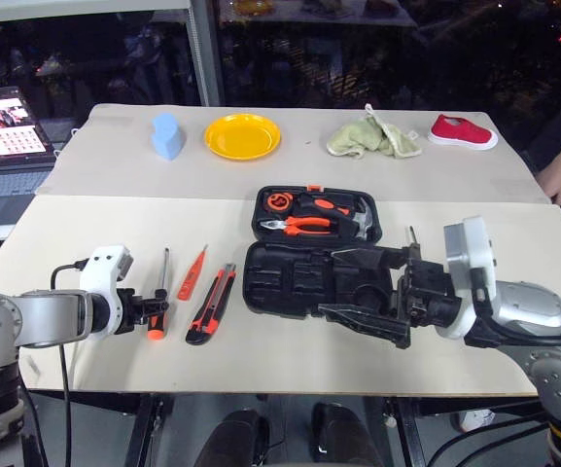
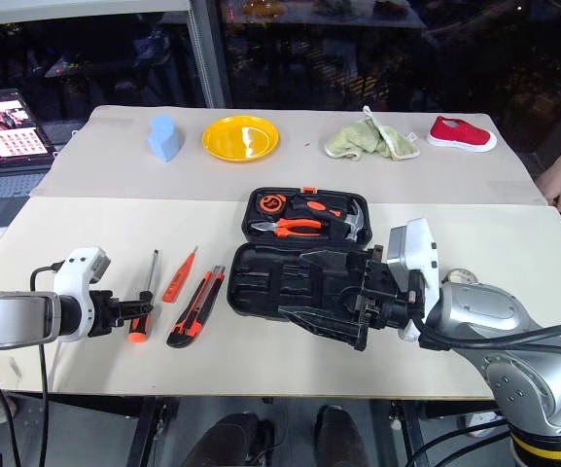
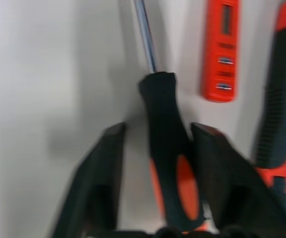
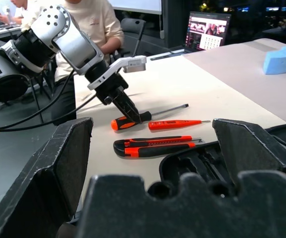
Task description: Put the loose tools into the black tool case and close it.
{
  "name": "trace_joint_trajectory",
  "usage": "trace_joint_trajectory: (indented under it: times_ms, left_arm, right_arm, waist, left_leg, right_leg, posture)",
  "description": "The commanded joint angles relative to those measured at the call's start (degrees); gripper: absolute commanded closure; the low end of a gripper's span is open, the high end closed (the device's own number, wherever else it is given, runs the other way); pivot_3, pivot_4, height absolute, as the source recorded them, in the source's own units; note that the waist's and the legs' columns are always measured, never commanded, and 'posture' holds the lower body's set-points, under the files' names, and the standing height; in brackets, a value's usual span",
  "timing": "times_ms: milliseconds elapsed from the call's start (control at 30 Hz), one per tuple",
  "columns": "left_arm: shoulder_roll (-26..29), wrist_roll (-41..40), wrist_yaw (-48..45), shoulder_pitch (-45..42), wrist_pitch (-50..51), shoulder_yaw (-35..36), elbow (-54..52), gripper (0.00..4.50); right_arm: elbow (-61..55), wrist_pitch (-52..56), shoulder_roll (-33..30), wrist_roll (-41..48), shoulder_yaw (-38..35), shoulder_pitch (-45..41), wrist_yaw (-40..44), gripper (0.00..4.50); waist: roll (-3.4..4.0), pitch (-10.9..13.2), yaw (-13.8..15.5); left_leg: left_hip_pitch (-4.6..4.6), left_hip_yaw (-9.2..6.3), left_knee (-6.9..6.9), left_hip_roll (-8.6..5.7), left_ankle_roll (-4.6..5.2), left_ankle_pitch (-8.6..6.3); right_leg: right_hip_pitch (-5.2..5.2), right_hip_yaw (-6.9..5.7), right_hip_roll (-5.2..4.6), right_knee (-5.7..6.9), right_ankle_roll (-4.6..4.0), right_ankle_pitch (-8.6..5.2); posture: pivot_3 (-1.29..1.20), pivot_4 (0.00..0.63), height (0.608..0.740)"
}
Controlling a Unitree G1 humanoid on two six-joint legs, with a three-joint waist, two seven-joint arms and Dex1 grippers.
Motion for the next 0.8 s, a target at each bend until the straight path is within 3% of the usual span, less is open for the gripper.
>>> trace_joint_trajectory:
  times_ms: [33, 200, 333, 433, 567, 667, 800]
  left_arm:
    - [-1.7, 0.3, 4.6, 1.5, 0.9, 0.0, 3.8, 3.81]
    - [-1.6, 5.0, 6.7, 1.0, -0.2, 3.9, 6.9, 3.82]
    - [6.1, 12.6, -2.8, -2.8, -3.7, -0.6, 8.1, 3.82]
    - [15.2, 24.3, -21.4, -7.6, -15.8, -13.0, 7.1, 3.82]
    - [19.2, 37.8, -47.4, -17.9, -32.1, -26.6, 10.9, 3.82]
    - [17.4, 48.8, -67.1, -25.9, -47.9, -35.8, 14.2, 3.82]
    - [9.0, 59.5, -85.7, -37.2, -63.6, -44.7, 22.2, 3.82]
  right_arm:
    - [-0.5, -1.7, 0.0, 0.0, -0.5, -1.3, -0.1, 0.00]
    - [1.1, -2.3, -0.2, -0.1, -1.9, -0.5, 0.5, 0.00]
    - [2.0, -2.2, -0.7, 0.0, -3.2, 0.0, 0.5, 0.00]
    - [1.9, -1.5, -1.2, 1.0, -4.6, 0.5, -0.3, 0.00]
    - [1.8, -1.3, -2.1, 0.6, -7.2, 3.1, -1.3, 0.00]
    - [2.2, -1.3, -3.0, 0.1, -10.5, 6.1, -2.3, 0.00]
    - [2.6, -1.4, -3.6, -0.2, -15.1, 10.3, -3.5, 0.00]
  waist:
    - [0.08, 0.0, -0.2]
    - [0.27, -0.2, -0.3]
    - [0.10, -0.1, -0.9]
    - [-0.12, 0.0, -1.1]
    - [-0.19, 0.1, 0.3]
    - [-0.25, 0.0, 1.2]
    - [-0.32, 0.0, 1.2]
  left_leg:
    - [0.01, 0.00, 0.00, 0.01, -0.02, 0.01]
    - [0.39, -0.02, -0.05, 0.05, -0.04, 0.02]
    - [0.86, -0.02, -0.15, 0.20, 0.29, -0.18]
    - [0.81, -0.02, -0.24, 0.52, -0.03, 0.00]
    - [0.55, -0.04, -0.40, 0.56, -0.42, 0.22]
    - [-0.19, 0.01, -0.39, 0.50, -0.44, 0.25]
    - [-1.25, -0.05, -0.35, 0.15, 0.32, 0.55]
  right_leg:
    - [0.02, 0.01, 0.00, 0.01, 0.00, 0.00]
    - [0.23, 0.01, -0.03, 0.00, 0.21, -0.16]
    - [0.83, 0.07, 0.06, -0.02, 0.36, -0.39]
    - [0.70, 0.11, 0.30, -0.02, 0.32, -0.39]
    - [0.48, 0.02, 0.30, -0.14, -0.12, -0.35]
    - [-0.18, 0.01, 0.25, -0.22, -0.75, 0.01]
    - [-1.19, -0.09, 0.09, -0.18, -0.70, 0.12]
  posture:
    - [0.00, 0.150, 0.740]
    - [0.00, 0.150, 0.740]
    - [0.00, 0.150, 0.740]
    - [0.00, 0.150, 0.740]
    - [0.00, 0.150, 0.740]
    - [0.00, 0.150, 0.740]
    - [0.00, 0.150, 0.740]
